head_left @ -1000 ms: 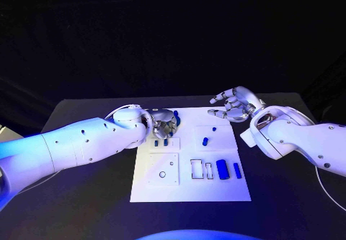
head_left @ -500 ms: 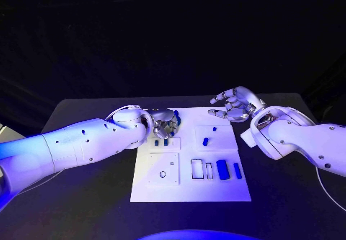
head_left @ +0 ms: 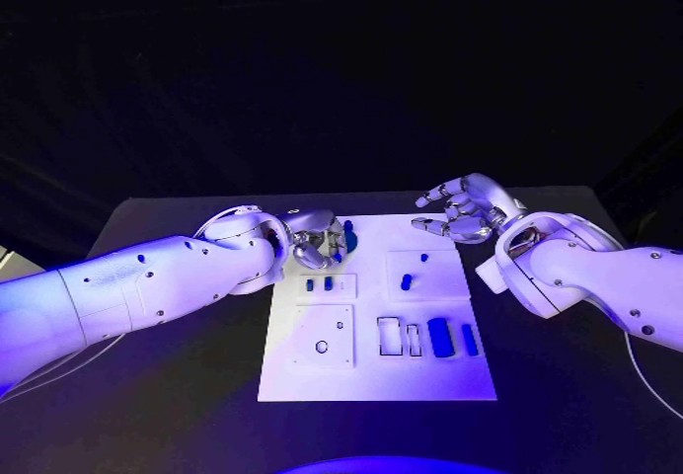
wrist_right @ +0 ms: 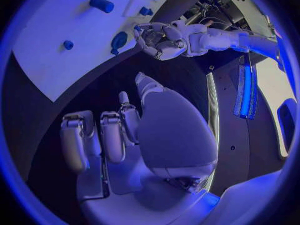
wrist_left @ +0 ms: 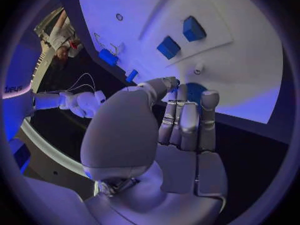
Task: Assemble the parts on the task board
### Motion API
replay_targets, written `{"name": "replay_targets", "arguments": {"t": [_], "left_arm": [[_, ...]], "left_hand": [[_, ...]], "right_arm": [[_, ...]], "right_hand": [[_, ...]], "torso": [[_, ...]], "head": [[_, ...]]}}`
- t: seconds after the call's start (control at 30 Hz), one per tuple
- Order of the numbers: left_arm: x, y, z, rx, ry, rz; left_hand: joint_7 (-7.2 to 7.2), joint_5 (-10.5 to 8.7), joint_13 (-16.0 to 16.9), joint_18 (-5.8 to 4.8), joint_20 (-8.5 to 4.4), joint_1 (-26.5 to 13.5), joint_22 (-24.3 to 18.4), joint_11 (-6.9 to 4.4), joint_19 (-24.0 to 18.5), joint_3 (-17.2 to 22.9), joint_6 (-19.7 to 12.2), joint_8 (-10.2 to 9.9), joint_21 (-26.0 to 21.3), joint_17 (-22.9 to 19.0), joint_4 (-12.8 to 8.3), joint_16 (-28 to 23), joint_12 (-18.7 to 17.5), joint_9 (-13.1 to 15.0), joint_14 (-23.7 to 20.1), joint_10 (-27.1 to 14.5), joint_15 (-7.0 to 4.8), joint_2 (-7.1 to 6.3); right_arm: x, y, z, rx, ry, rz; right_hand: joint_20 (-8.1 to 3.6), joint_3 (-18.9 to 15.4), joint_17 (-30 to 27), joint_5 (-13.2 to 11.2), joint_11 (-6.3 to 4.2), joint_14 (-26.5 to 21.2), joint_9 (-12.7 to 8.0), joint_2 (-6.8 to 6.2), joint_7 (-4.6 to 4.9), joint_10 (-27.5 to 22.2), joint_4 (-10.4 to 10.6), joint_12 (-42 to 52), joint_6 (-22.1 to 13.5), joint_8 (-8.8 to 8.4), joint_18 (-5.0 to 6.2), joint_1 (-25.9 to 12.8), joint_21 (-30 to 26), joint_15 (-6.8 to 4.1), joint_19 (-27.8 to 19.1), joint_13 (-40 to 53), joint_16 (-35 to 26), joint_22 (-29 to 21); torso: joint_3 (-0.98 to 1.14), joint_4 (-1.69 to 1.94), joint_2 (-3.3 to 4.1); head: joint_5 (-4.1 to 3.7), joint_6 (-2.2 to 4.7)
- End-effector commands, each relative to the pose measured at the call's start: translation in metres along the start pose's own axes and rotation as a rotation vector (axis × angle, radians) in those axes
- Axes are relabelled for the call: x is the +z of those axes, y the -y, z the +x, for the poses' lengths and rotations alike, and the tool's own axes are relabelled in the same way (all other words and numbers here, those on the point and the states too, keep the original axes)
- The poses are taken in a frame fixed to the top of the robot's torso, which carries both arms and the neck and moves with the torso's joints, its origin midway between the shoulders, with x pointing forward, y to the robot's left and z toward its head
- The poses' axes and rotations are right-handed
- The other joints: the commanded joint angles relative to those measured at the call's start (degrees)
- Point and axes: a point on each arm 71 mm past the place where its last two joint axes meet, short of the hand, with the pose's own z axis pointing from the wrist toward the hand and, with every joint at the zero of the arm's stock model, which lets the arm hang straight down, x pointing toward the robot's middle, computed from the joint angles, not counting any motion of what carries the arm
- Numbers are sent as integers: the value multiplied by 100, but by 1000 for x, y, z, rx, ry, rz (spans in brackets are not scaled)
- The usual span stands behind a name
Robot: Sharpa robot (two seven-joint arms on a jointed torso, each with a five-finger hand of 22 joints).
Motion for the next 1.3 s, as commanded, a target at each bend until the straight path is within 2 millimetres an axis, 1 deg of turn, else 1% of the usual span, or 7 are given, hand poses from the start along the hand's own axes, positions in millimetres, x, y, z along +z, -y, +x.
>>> {"name": "replay_targets", "arguments": {"t": [0.03,0.23,0.4,0.7,1.0,1.17,1.3], "left_arm": [[-5,-2,-2,-64,-2,1],[-13,-12,-5,-69,-3,-23],[-16,-17,-6,-70,-10,-37],[-15,-20,-4,-57,-41,-57],[-15,-27,-3,-47,-57,-88],[-14,-27,-3,-47,-61,-90],[-13,-26,-2,-50,-65,-87]], "left_hand": [[3,31,-8,-96,6,-62,9,-27,47,-29,54,4,23,8,-15,29,-36,10,49,0,11,4],[1,31,-11,-93,6,-79,-6,-28,38,-31,52,-2,12,-7,-15,27,-47,14,45,-1,10,-5],[-1,32,-13,-100,6,-81,22,-29,63,-29,51,-4,26,8,-17,30,-51,15,52,-1,10,-6],[-5,33,-14,-100,4,-80,23,-34,69,-22,59,-4,26,5,-27,31,-55,20,54,10,7,-6],[-6,29,-16,-102,3,-100,25,-35,75,-26,64,-7,25,10,-27,33,-64,26,59,17,5,-17],[-7,29,-17,-105,3,-101,36,-37,86,-24,67,-6,30,22,-30,36,-65,28,65,21,5,-16],[-7,29,-17,-105,3,-101,36,-37,86,-24,67,-6,30,22,-30,36,-65,28,65,21,5,-16]], "right_arm": [[0,0,1,-4,-8,-11],[-1,0,0,-4,-7,-10],[-1,0,0,-4,-7,-10],[-1,0,0,-4,-8,-10],[-1,0,0,-4,-8,-9],[-1,0,0,-4,-7,-9],[-1,0,0,-4,-8,-10]], "right_hand": [[9,29,1017,36,-10,472,-7,6,1,-18,14,-27,30,-21,-8,-26,-2,25,527,469,-16,1442],[9,29,1017,36,-10,472,-7,6,1,-18,14,-27,30,-21,-8,-26,-2,25,527,469,-16,1442],[9,29,1017,36,-10,472,-7,6,1,-18,14,-27,30,-21,-8,-26,-2,25,527,469,-16,1442],[9,29,1017,36,-10,472,-7,6,1,-18,14,-27,30,-21,-8,-26,-2,25,527,469,-16,1442],[9,29,1017,36,-10,472,-7,6,1,-18,14,-27,30,-21,-8,-26,-2,25,527,469,-16,1442],[9,29,1017,36,-10,472,-7,6,1,-18,14,-27,30,-21,-8,-26,-2,25,527,469,-16,1442],[9,29,1017,36,-10,472,-7,6,1,-18,14,-27,30,-21,-8,-26,-2,25,527,469,-16,1442]], "torso": [[3,0,1],[-3,10,9],[-9,1,6],[-7,-4,14],[-1,-4,14],[-5,-9,11],[1,-7,12]], "head": [[2,-2],[-9,-4],[6,-6],[39,-13],[40,-30],[44,-37],[43,-42]]}}
